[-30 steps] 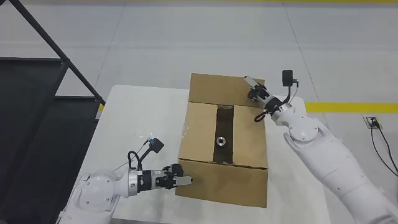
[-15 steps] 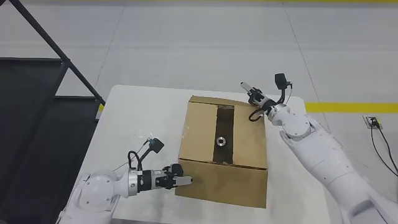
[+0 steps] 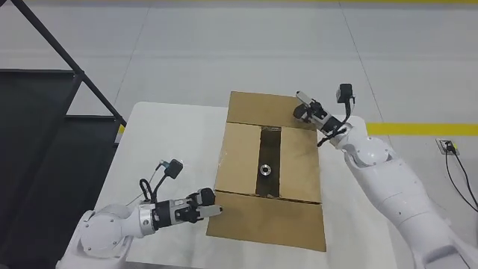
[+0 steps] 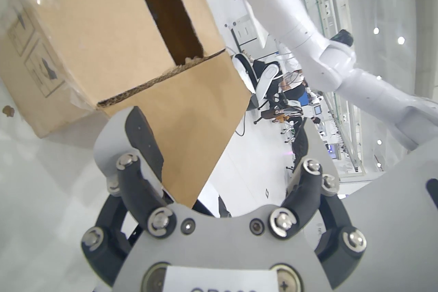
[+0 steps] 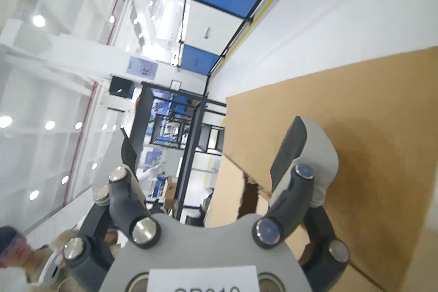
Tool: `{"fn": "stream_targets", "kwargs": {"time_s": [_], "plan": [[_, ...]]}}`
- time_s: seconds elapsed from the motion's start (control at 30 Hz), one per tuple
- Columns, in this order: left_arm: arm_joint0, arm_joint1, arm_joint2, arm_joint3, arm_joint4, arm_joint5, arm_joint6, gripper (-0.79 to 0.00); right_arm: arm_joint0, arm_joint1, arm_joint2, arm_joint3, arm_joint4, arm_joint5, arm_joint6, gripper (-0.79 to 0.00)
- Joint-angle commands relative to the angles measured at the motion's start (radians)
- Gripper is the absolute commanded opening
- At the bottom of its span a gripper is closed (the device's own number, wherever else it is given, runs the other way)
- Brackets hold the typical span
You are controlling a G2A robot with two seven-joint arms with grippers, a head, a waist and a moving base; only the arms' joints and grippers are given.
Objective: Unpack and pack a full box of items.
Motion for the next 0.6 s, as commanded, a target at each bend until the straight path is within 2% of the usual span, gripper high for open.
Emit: {"fn": "stream_targets", "kwargs": {"time_s": [0.0,0.1,0.27,0.43,0.57], "plan": [[0.012,0.007,-0.051,-0.014,-0.051,-0.001,0.01,0.0,-0.032,0.019,0.027,-0.056,0.01,0.014,0.123,0.0],[0.029,0.015,-0.13,-0.015,-0.082,-0.005,0.058,0.0,-0.09,0.045,0.054,-0.156,-0.031,0.058,0.212,0.0],[0.04,0.03,-0.233,0.032,-0.041,-0.001,0.134,0.0,-0.185,0.071,0.082,-0.311,-0.107,0.143,0.222,0.0],[0.05,0.041,-0.281,0.082,-0.038,0.006,0.166,0.0,-0.247,0.076,0.088,-0.411,-0.171,0.199,0.169,0.0],[0.052,0.047,-0.286,0.11,-0.038,0.009,0.166,0.0,-0.26,0.069,0.076,-0.445,-0.197,0.249,0.136,0.0]]}}
